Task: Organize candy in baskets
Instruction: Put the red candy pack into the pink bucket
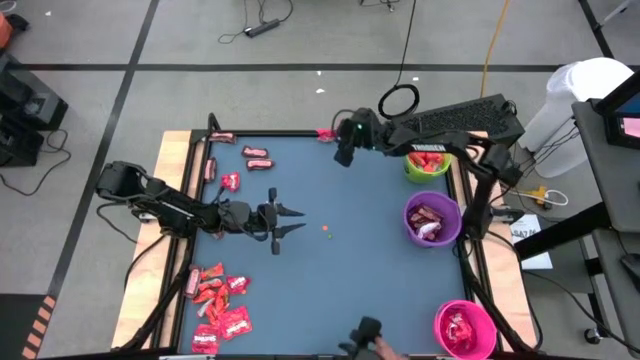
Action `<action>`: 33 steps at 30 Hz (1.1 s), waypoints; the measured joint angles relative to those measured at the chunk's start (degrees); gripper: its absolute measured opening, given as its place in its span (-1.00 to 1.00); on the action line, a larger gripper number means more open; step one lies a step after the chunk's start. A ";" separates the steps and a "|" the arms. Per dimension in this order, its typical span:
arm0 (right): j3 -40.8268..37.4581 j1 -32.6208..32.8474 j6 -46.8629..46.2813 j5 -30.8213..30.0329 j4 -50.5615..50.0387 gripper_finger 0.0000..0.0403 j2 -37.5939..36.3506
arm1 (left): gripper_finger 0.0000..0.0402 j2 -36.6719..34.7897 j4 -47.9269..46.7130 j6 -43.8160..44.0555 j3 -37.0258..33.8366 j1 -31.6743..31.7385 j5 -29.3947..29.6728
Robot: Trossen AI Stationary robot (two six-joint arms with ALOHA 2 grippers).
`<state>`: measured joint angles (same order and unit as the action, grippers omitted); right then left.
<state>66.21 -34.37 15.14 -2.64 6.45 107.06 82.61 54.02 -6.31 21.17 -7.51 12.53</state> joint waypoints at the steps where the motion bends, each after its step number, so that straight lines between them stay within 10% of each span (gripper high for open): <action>1: 1.22 -0.70 0.24 0.89 0.05 -0.07 1.54 | -0.36 0.00 0.00 0.00 0.00 0.00 0.14; 15: 33.71 -4.12 -0.31 2.81 -30.01 0.06 22.84 | -0.36 0.00 -0.67 -0.01 0.00 0.13 1.36; 23: 37.47 -4.30 4.70 6.10 -32.07 0.04 24.68 | -0.36 0.00 -0.71 -0.02 0.00 0.20 1.33; 33: 37.47 -4.21 5.10 6.02 -32.99 -0.88 24.79 | -0.36 0.00 0.34 -0.46 0.00 0.31 1.36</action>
<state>103.68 -38.58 20.23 3.38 -26.54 131.85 82.61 54.36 -6.76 21.17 -7.20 13.89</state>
